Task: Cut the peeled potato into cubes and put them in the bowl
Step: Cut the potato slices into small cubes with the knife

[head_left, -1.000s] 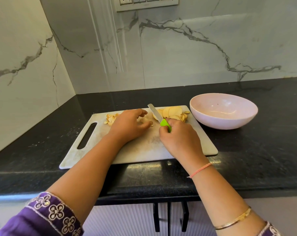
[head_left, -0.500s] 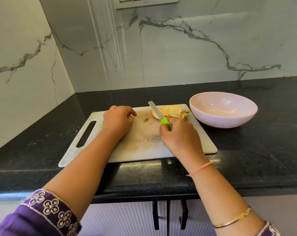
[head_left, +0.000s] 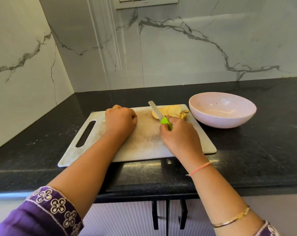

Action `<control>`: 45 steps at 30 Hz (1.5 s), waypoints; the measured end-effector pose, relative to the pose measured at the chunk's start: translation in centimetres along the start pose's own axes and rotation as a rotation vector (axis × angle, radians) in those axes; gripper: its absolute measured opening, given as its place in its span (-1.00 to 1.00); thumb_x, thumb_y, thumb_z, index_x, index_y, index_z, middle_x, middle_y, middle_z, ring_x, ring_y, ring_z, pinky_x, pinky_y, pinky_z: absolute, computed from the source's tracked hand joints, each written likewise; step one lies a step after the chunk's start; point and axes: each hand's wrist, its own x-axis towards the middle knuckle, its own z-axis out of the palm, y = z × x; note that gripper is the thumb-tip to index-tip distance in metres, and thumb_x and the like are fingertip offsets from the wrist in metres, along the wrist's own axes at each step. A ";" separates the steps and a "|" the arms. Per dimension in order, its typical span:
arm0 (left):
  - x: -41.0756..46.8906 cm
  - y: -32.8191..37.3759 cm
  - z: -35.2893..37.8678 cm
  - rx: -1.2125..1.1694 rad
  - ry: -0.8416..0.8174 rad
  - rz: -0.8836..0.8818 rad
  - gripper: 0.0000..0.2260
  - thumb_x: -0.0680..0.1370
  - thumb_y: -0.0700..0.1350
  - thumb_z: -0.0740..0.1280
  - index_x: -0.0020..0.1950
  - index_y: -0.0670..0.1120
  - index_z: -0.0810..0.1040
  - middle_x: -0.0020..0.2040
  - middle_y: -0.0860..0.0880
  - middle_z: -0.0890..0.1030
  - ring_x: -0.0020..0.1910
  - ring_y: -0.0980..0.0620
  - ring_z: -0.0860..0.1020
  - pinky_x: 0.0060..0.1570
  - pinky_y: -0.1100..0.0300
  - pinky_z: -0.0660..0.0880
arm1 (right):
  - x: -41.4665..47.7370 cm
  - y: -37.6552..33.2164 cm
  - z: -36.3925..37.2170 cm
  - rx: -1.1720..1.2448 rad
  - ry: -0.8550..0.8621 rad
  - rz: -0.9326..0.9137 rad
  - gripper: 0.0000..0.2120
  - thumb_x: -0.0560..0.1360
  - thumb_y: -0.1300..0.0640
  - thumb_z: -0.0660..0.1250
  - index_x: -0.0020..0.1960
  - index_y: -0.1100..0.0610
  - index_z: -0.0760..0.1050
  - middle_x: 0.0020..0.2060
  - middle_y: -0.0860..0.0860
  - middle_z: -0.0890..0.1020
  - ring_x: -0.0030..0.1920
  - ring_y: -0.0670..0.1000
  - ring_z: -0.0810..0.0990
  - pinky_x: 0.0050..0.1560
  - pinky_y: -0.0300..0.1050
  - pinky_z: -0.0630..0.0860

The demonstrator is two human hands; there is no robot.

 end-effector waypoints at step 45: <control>1.9 4.6 0.6 -0.641 -0.212 -0.040 -0.45 0.42 -0.04 0.50 0.32 -0.06 0.34 0.07 0.03 0.49 -0.04 0.08 0.51 -0.17 0.32 0.46 | 0.4 0.6 -0.1 0.162 0.062 0.082 -0.76 0.56 0.11 0.15 -0.25 0.10 0.45 -0.46 -0.01 0.37 -0.39 -0.01 0.34 -0.42 -0.15 0.21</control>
